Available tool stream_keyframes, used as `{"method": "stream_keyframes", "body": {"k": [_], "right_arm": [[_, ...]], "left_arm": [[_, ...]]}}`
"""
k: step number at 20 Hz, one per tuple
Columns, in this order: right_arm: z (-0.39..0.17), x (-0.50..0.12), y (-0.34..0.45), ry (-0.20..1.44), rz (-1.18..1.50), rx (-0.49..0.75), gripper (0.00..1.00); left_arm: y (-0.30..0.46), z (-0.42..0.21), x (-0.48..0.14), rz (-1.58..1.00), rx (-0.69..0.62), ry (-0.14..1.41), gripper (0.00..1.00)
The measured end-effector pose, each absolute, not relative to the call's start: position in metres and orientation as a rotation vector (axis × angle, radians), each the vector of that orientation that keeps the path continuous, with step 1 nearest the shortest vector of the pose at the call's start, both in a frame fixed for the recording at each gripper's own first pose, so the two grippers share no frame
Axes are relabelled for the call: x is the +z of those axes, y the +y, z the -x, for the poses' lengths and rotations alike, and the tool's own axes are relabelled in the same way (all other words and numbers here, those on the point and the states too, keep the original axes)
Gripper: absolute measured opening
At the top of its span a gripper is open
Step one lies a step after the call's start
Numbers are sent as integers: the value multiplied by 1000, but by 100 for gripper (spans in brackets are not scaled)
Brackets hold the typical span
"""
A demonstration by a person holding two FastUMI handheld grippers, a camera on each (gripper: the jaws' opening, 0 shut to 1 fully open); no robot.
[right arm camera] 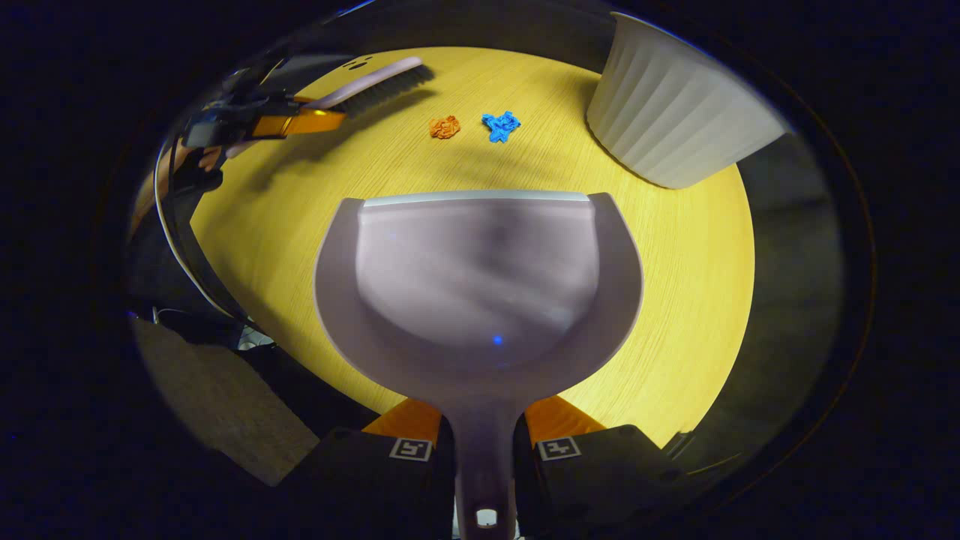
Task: Pick up the small broom and dustpan from the desktop, sweep the trash into the dustpan with the broom, and then empty the trash into the garbage bin.
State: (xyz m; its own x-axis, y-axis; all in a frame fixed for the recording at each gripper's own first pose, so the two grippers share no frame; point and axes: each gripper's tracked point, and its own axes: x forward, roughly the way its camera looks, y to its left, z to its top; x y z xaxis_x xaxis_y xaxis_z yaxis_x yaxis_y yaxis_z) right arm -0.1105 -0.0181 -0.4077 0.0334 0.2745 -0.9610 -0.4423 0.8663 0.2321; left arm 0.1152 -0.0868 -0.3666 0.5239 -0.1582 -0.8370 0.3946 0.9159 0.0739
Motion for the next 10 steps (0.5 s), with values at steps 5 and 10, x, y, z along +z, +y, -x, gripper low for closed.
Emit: {"method": "stream_keyframes", "body": {"k": [5,10], "right_arm": [[101,-419,-15,1470,158,596,36],[84,-427,-17,1462,192,624,31]], "left_arm": [[-117,-146,-386,-328,-406,999,27],[-149,-148,-409,-350,-498,1033,27]]}}
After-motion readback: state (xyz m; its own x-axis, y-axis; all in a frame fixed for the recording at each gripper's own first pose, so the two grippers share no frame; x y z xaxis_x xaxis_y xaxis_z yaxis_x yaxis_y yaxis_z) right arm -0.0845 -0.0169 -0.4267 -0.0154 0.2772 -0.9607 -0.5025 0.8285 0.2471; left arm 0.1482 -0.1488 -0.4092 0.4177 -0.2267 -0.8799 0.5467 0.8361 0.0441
